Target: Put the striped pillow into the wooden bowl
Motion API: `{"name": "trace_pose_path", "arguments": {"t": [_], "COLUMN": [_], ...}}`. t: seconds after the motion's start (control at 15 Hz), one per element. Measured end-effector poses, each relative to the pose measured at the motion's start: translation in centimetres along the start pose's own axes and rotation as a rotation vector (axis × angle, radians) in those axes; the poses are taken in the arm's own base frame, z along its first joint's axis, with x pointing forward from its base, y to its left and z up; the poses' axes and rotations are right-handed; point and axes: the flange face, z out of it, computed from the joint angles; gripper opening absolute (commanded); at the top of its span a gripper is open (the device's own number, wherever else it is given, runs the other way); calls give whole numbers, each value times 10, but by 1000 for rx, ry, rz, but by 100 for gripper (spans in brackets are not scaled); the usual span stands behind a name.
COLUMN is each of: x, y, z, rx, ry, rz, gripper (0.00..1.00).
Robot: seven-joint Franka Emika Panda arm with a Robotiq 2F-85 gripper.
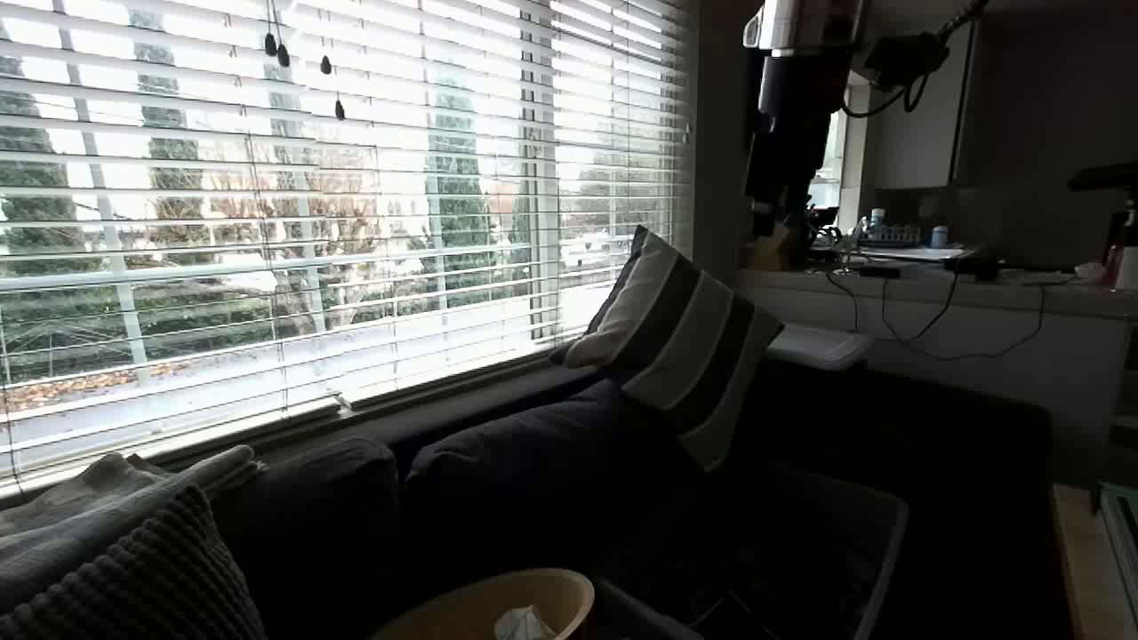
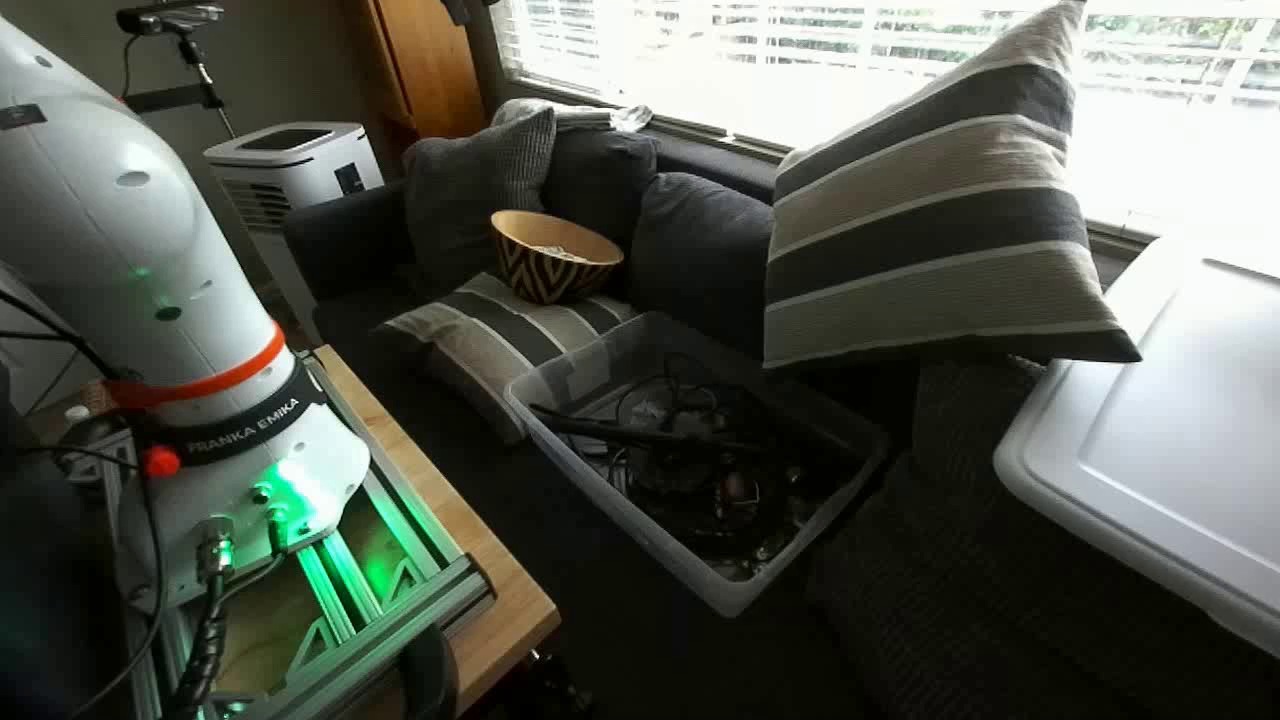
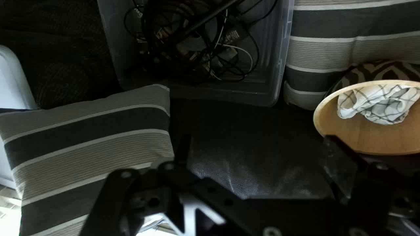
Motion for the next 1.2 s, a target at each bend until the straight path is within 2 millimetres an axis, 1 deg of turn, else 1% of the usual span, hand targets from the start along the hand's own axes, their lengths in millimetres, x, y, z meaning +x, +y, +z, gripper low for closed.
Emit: {"name": "trace_pose_path", "arguments": {"t": [0.6,0.73,0.8,0.87,0.93,1.07,1.2], "x": [0,1,5,10,18,33,44], "y": [0,3,11,24,42,87,139], "z": [0,-1,-2,-2,-1,5,17], "rx": [0,7,19,35,51,84,119], "ry": [0,3,9,18,31,50,59], "rz": [0,3,6,4,-7,-44,-82], "gripper": [100,100,100,100,100,100,100]}}
